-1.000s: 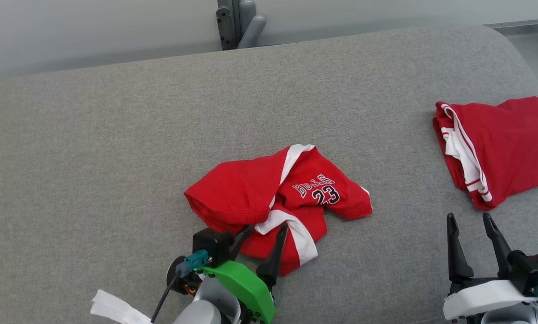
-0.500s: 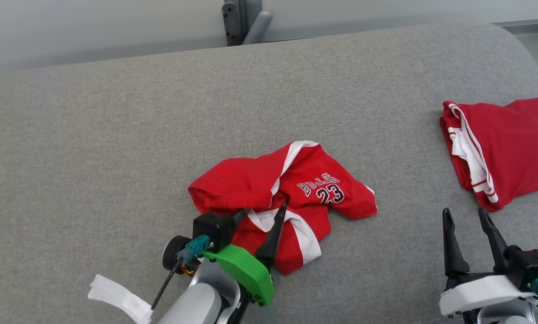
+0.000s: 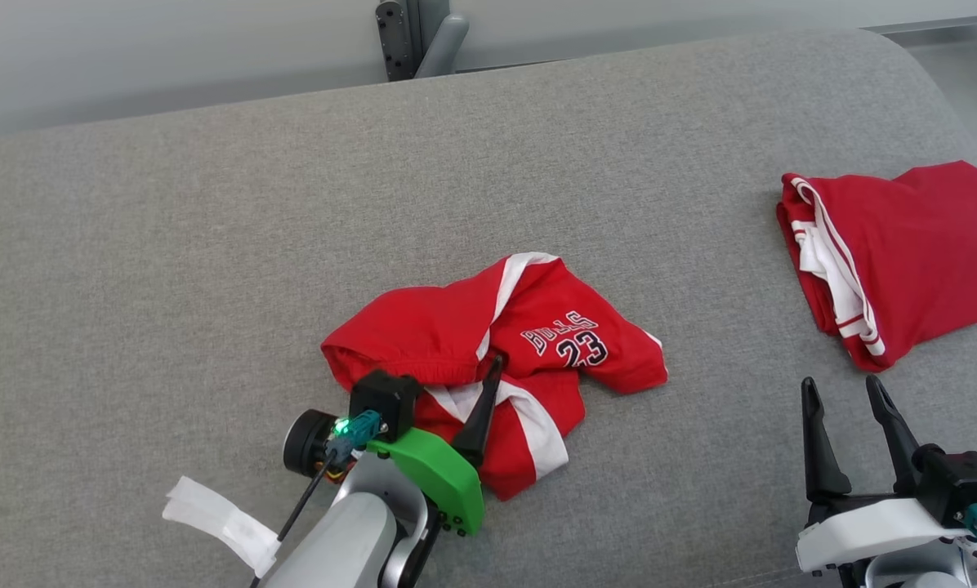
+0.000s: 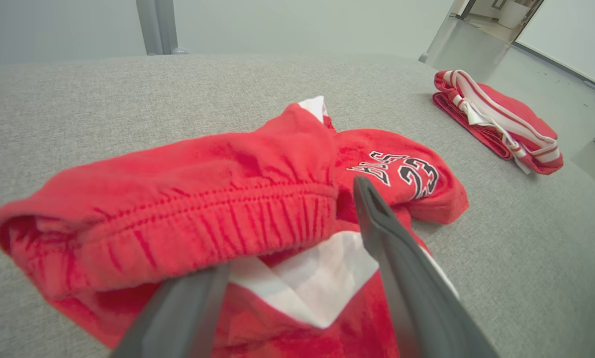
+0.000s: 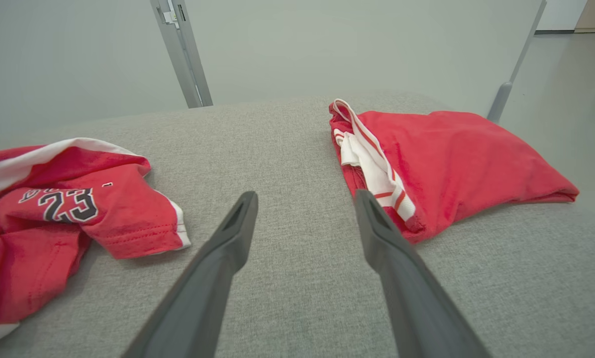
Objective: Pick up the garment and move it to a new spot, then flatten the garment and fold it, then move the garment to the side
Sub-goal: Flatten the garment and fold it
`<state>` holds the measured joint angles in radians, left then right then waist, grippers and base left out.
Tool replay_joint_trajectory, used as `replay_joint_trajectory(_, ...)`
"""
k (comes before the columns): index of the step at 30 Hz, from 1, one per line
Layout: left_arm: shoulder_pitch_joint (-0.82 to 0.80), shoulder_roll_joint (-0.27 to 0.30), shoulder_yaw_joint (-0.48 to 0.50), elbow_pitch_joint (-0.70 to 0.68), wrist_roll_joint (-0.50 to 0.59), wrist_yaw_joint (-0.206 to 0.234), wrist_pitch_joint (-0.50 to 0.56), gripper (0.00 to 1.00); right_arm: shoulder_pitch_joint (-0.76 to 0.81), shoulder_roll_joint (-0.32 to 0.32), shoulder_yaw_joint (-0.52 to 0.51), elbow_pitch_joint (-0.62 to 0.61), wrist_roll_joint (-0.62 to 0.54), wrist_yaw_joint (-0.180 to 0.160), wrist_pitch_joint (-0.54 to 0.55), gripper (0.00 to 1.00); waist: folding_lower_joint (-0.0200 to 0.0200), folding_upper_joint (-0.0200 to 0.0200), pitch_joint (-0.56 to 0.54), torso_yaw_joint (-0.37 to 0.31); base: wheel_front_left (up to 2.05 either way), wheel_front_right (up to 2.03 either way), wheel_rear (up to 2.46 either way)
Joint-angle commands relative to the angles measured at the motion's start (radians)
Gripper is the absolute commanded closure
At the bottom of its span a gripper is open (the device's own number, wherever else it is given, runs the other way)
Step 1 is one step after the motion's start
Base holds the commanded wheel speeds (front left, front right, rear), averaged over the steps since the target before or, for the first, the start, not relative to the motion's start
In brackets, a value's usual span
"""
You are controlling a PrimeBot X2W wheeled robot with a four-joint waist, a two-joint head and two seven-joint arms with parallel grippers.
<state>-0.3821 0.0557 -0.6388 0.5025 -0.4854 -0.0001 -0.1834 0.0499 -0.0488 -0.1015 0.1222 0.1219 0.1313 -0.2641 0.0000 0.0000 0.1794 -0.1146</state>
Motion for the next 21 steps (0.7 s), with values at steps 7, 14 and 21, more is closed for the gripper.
replay_joint_trajectory(7, -0.04, 0.006, -0.015, 0.056, 0.016, -0.014, -0.013, 1.0, -0.013, -0.003, -0.007, 0.001, 0.008, -0.001, 0.0, 0.0, 0.0, 0.0, 0.0, -0.006, 0.0, 0.0, 0.0)
replay_joint_trajectory(14, -0.064, 0.008, -0.015, 0.057, -0.023, -0.044, 0.028, 1.0, -0.005, -0.004, -0.009, 0.004, 0.009, -0.001, 0.0, 0.0, 0.0, 0.0, -0.012, 0.0, 0.0, 0.0, 0.0)
replay_joint_trajectory(21, -0.111, 0.012, -0.004, -0.056, -0.113, -0.083, 0.167, 1.0, -0.005, -0.003, -0.003, 0.008, 0.021, -0.001, 0.0, 0.0, 0.0, 0.0, -0.027, 0.001, 0.0, 0.0, 0.0)
